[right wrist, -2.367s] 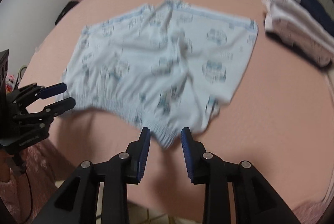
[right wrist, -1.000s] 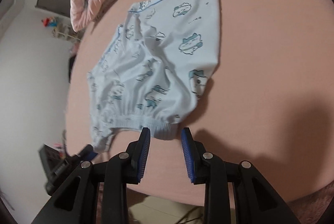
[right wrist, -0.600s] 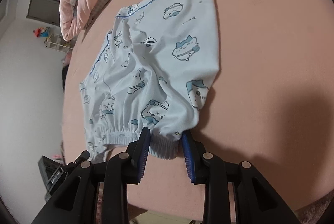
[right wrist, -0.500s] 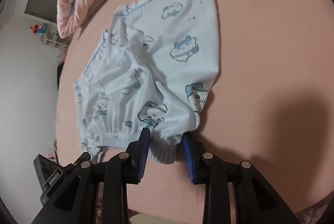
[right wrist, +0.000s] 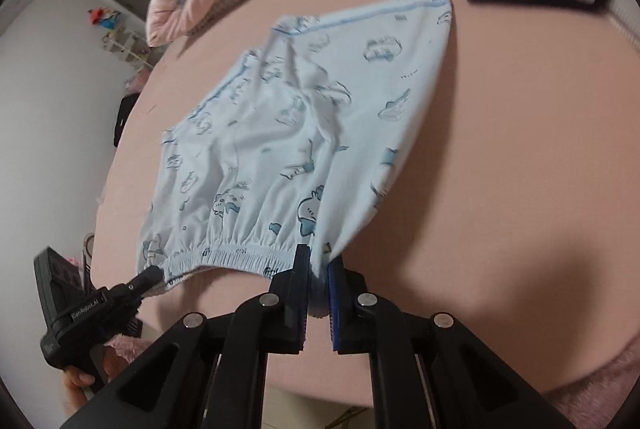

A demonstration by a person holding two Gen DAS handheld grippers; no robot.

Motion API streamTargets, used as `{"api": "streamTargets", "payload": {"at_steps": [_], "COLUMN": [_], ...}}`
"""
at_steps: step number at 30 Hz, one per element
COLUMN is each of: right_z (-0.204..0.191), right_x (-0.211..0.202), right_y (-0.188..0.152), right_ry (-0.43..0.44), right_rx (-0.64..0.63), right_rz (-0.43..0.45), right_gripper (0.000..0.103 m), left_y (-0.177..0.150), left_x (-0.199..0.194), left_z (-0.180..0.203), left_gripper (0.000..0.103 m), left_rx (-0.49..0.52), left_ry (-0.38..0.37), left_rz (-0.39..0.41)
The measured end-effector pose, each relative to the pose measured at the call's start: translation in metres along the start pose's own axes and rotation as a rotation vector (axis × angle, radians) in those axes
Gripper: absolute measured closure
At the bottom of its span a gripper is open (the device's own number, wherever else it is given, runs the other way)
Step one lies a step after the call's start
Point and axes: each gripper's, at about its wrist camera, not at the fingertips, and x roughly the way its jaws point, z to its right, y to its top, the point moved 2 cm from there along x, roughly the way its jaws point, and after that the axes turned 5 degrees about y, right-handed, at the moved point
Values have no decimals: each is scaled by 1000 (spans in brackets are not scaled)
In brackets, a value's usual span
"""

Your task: Fold clothes

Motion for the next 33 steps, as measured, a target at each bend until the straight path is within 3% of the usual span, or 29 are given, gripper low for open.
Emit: {"api": "streamTargets", "payload": {"at_steps": [5, 15, 18, 21, 23, 26, 28, 31, 33], "right_z": [8, 30, 35, 39, 42, 46, 46, 44, 42], "right_x": [-10, 1, 1, -1, -3, -9, -21, -36, -31], "right_y": [-13, -32, -33, -30, -28, -25, -14, 5, 25], "right_ry": [25, 0, -1, 3, 6, 9, -36, -129, -173], "right_rx": [37, 75, 85, 94, 99, 106, 75, 8, -43], "right_rz": [-9, -77, -96, -113, -125, -131, -99, -55, -35], "right_gripper": [97, 97, 96, 94, 89, 86, 86, 85, 77], "left_y": [-11, -23, -27, -23, -17, -8, -2, 3, 4], "left_x": [-12, 3, 26, 18, -3, -32, -43, -36, -25], "left_z": [-6, -19, -19, -15, -14, -12, 0, 25, 43], "left_gripper": [95, 95, 92, 86, 67, 65, 65, 65, 65], "left_rx": [-14, 0, 76, 90, 108, 111, 153, 255, 313], "left_ry": [-17, 34, 116, 152, 228, 291, 267, 180, 122], "left_rz": [-15, -80, -157, -166, -108, -25, 22, 28, 18]}}
